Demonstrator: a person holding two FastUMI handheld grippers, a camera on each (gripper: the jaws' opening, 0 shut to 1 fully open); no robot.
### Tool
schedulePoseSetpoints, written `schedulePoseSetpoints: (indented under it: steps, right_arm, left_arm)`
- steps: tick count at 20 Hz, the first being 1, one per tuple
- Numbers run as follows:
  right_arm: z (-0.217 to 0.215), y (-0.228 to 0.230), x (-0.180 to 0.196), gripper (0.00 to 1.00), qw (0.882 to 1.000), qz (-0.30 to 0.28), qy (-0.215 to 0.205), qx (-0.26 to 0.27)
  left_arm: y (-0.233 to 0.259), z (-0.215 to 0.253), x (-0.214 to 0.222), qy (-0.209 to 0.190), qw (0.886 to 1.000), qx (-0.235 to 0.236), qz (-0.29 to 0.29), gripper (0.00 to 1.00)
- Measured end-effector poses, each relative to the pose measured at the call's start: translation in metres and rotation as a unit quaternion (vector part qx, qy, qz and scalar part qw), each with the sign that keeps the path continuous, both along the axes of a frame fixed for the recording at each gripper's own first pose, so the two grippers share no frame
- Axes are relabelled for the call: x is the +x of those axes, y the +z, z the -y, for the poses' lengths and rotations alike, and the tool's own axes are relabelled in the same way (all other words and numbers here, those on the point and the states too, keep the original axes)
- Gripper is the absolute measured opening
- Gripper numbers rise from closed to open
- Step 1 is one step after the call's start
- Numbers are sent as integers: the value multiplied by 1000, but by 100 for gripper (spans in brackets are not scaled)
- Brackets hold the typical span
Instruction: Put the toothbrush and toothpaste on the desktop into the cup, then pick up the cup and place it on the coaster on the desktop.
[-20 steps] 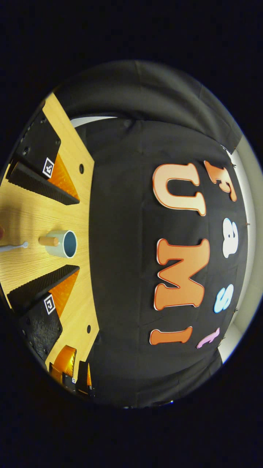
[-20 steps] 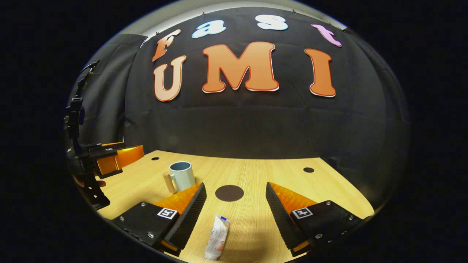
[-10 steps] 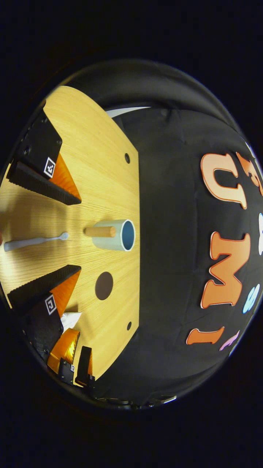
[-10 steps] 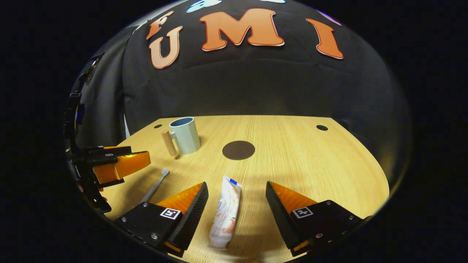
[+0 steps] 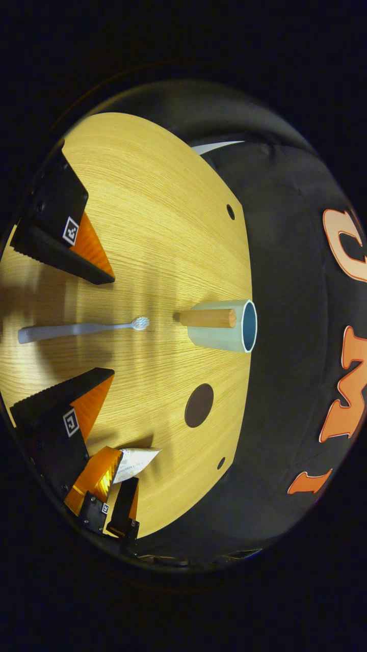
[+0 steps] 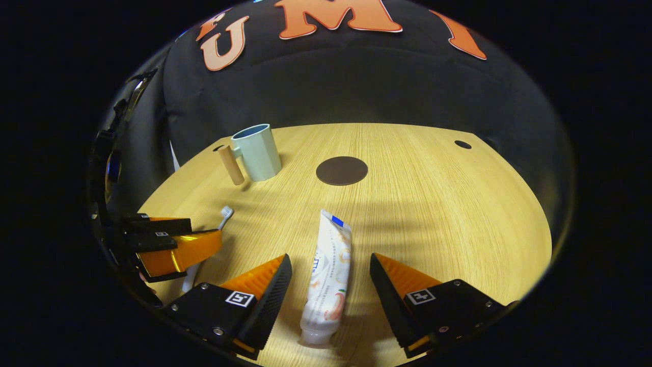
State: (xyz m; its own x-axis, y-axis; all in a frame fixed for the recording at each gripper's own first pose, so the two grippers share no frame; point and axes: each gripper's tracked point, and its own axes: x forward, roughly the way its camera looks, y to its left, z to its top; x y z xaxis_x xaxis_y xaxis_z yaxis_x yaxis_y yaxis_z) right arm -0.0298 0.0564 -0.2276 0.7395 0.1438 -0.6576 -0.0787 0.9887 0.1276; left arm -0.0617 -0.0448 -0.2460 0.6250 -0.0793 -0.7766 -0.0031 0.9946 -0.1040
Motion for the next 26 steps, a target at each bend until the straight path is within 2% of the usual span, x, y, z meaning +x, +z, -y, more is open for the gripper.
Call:
schedulePoseSetpoints:
  steps: [2,3,4,5,6,8,9,10,11,16,19,22,26]
  right_arm:
    - [-1,-5,2,90,1000,-6,-7,-4]
    - [0,-6,5,84,1000,-2,-9,-10]
    - [-1,-6,4,87,1000,-5,-9,-13]
    - [-1,-5,5,80,1000,-6,-11,-12]
    - [-4,-5,6,60,1000,-11,-14,-9]
    - [-8,-2,6,39,1000,-10,-15,6]
    - [-11,2,9,20,1000,-5,-19,19]
    - [-13,8,12,14,999,5,-18,30]
    - [-13,8,12,12,999,4,-18,34]
    - [-27,11,9,4,998,3,11,60]
    - [-28,24,10,4,996,19,20,79]
    - [-23,35,23,4,996,46,5,78]
    - [-23,61,27,4,991,73,8,113]
  left_arm:
    - [-8,-2,-6,10,1000,-3,-24,98]
    - [-8,-6,-9,17,999,-1,-34,89]
    - [-10,-6,-7,17,999,1,-31,86]
    - [-11,-7,-5,19,999,7,-31,82]
    - [-14,-5,-7,16,999,8,-38,69]
    - [-13,-4,-2,18,998,2,-53,35]
    - [-8,-7,-1,19,998,0,-61,24]
    - [6,-12,6,16,998,2,-66,22]
    - [5,-8,11,12,997,-1,-70,13]
    - [8,12,10,4,997,-32,-68,4]
    - [0,21,7,3,998,-41,-57,4]
    - [2,8,10,-1,999,-43,-11,4]
    - [-2,14,21,-7,998,-43,47,4]
